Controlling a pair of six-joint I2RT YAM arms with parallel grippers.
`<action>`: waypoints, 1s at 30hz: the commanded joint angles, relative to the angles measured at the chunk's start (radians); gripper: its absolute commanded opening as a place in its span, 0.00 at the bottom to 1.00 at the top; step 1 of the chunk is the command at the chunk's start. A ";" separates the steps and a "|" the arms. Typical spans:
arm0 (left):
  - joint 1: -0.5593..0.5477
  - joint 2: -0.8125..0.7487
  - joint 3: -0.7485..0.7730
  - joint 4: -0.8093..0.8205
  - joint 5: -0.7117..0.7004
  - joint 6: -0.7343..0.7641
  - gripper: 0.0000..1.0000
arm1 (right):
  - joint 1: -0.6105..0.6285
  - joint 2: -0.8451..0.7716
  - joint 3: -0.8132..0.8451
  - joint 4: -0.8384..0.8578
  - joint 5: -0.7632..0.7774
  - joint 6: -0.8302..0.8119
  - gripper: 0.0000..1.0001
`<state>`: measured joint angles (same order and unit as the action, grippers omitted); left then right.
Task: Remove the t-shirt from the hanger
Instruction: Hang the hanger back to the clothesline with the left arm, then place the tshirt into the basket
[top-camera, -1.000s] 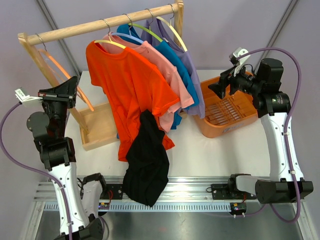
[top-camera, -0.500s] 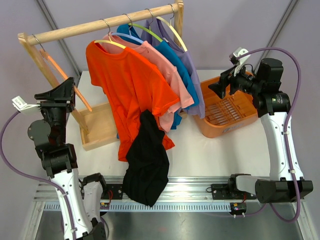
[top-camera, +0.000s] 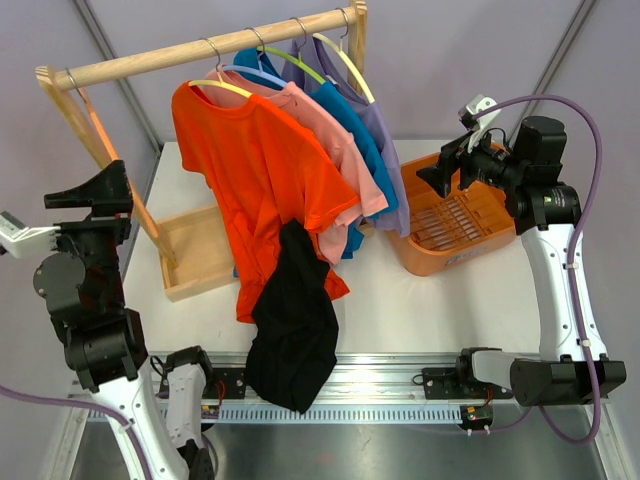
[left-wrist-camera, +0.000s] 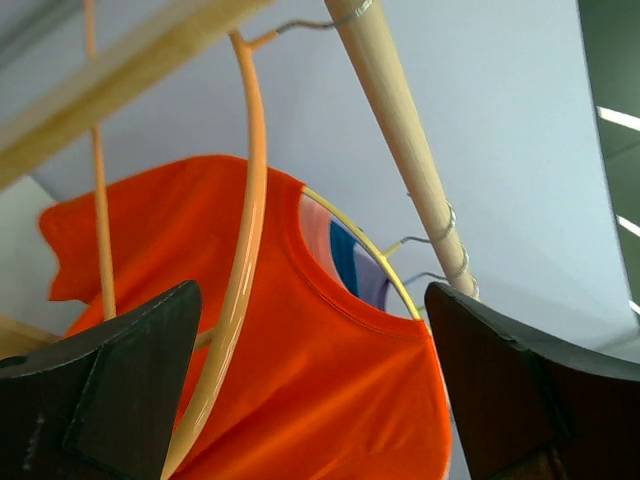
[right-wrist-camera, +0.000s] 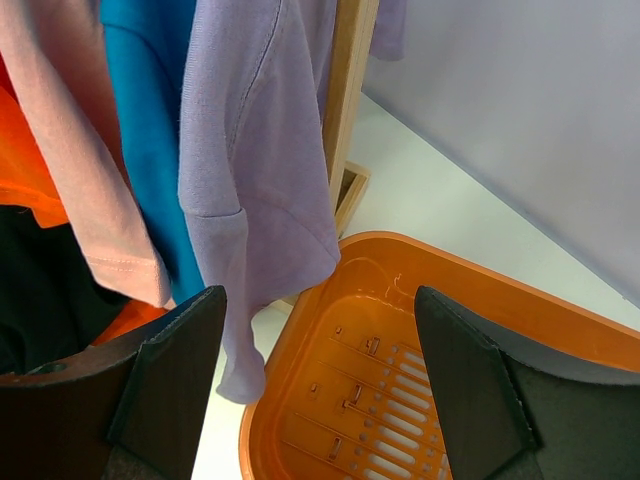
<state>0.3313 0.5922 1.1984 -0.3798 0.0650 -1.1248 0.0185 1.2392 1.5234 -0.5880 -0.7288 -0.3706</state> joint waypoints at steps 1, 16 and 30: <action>0.006 0.000 0.101 -0.224 -0.191 0.129 0.97 | -0.006 -0.006 0.004 0.028 -0.040 0.002 0.84; 0.005 -0.005 0.227 -0.320 0.004 0.653 0.99 | 0.104 0.120 0.144 -0.924 -0.491 -0.868 0.91; 0.006 -0.088 0.251 -0.361 0.288 0.790 0.99 | 0.743 0.035 -0.339 -0.239 0.007 -0.182 0.92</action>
<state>0.3332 0.5037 1.4094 -0.7273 0.2592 -0.3851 0.6632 1.2934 1.2324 -1.0843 -0.9180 -0.8158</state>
